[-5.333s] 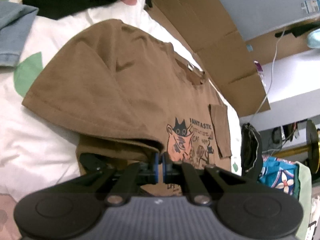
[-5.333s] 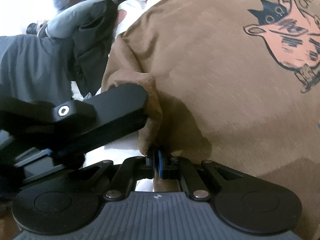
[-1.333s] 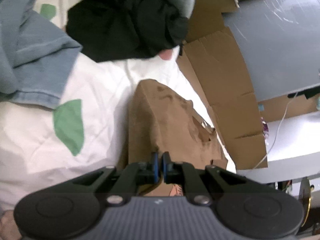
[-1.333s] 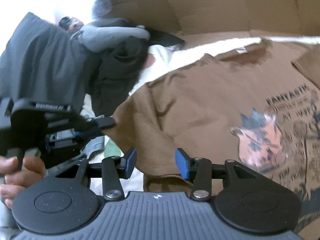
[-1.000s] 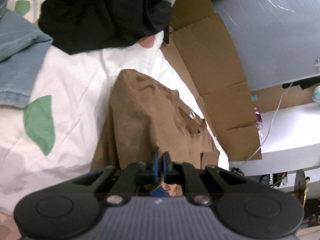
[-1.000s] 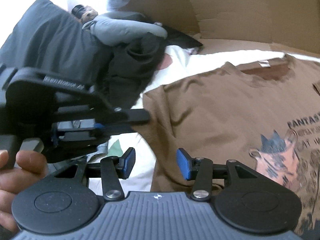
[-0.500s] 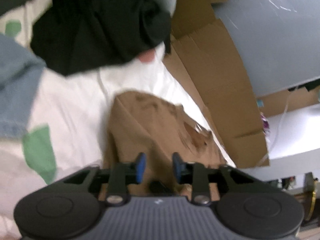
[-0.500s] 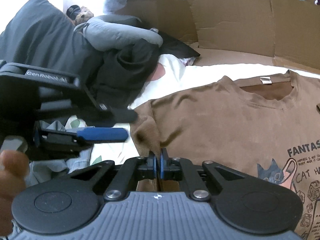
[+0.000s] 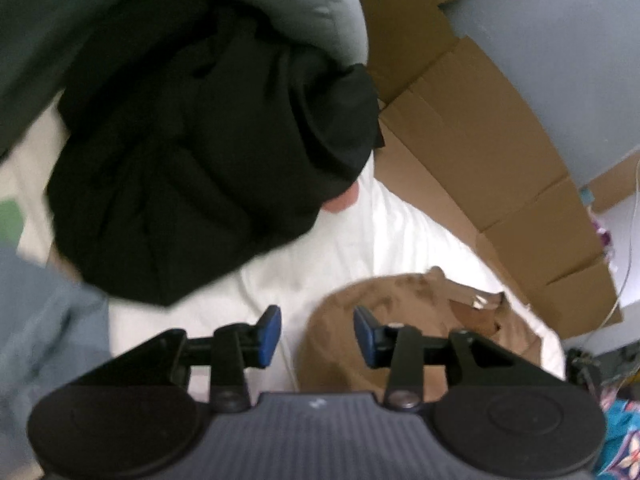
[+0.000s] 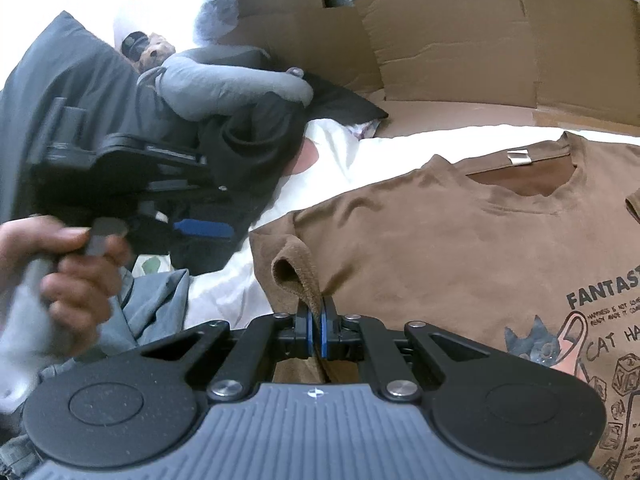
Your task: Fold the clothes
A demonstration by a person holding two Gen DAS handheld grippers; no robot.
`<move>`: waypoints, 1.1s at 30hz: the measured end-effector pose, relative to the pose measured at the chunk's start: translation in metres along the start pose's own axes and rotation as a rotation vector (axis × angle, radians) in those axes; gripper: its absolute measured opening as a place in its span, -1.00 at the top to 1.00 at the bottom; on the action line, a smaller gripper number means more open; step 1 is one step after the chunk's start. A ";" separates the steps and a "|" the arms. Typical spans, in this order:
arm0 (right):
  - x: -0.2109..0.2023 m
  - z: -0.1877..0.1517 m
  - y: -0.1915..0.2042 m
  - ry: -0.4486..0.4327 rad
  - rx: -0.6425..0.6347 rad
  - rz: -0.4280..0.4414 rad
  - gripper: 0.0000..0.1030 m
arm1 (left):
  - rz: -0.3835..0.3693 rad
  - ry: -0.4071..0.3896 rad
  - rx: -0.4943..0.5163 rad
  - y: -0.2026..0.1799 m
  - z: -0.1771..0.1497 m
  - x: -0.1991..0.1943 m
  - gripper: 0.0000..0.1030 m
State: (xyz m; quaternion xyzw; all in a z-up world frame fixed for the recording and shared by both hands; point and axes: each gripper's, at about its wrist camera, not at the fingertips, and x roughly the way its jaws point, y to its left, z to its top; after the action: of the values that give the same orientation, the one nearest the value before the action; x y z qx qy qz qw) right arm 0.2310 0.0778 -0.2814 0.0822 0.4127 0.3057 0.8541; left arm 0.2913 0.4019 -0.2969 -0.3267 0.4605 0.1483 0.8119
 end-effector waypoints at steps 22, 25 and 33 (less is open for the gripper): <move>-0.005 0.010 -0.013 -0.033 0.041 -0.013 0.96 | 0.019 0.182 0.093 -0.001 0.027 0.068 0.82; -0.003 0.012 -0.021 -0.034 0.051 -0.040 0.96 | 0.033 0.180 0.101 -0.003 0.027 0.068 0.82; 0.021 0.012 -0.054 0.032 0.127 -0.131 0.95 | -0.015 0.136 0.016 0.004 0.027 0.051 0.45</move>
State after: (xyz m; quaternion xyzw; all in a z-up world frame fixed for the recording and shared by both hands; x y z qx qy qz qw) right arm 0.2749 0.0483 -0.3090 0.1042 0.4492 0.2236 0.8587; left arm 0.3341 0.4196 -0.3313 -0.3328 0.5136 0.1161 0.7823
